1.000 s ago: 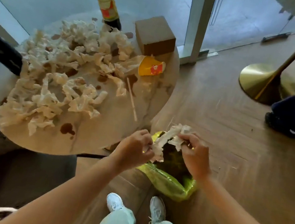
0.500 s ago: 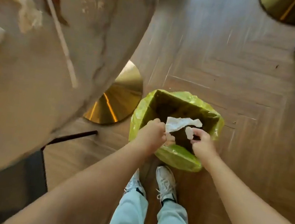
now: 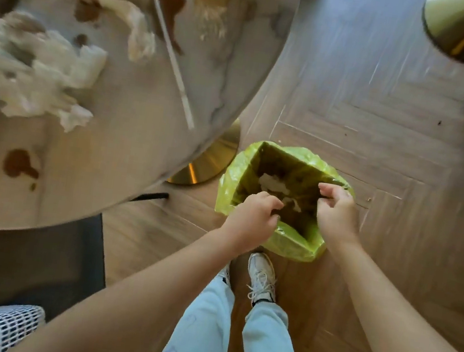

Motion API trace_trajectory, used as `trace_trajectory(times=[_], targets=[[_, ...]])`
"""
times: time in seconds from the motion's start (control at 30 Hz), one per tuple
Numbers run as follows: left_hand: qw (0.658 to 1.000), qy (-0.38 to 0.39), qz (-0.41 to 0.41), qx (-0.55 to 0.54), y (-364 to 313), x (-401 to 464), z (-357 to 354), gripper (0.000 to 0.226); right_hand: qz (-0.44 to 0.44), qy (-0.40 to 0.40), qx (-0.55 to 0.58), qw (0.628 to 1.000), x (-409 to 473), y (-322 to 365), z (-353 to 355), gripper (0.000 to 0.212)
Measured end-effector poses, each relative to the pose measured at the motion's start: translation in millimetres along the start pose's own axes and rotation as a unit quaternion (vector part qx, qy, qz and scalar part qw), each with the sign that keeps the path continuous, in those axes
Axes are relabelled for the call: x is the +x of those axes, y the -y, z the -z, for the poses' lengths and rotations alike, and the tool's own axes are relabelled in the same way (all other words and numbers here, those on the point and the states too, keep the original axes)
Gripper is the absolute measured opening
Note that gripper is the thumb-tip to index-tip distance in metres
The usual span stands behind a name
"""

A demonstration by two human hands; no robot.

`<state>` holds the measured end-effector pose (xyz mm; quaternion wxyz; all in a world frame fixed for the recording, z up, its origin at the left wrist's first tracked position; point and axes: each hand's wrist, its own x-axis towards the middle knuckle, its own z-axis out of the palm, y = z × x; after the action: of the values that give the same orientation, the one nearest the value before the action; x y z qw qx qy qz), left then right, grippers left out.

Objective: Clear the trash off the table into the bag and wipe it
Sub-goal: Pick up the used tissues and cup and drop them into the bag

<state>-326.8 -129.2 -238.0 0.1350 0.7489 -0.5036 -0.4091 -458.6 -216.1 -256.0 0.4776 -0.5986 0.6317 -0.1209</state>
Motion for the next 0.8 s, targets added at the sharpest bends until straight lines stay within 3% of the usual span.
trace_trajectory(times=[0.1, 0.23, 0.47, 0.6, 0.8], targets=[[0.997, -0.050, -0.032, -0.047, -35, -46, 36, 0.031, 0.076, -0.019, 0.020, 0.997, -27, 65, 19, 0.025], [0.981, -0.174, -0.075, -0.046, -60, -95, 82, 0.029, 0.218, -0.055, 0.009, 0.974, -61, 149, 31, 0.022], [0.920, -0.388, -0.038, -0.025, -39, -138, 160, 0.023, 0.381, -0.011, -0.065, 0.922, -84, 253, -4, 0.020], [0.902, -0.426, 0.059, 0.050, 6, -142, 191, 0.028, 0.334, 0.041, -0.144, 0.931, -73, 272, -44, 0.019], [0.873, -0.462, 0.124, 0.092, 68, -126, 241, 0.042, 0.215, 0.013, -0.242, 0.946, -50, 276, -78, 0.031]])
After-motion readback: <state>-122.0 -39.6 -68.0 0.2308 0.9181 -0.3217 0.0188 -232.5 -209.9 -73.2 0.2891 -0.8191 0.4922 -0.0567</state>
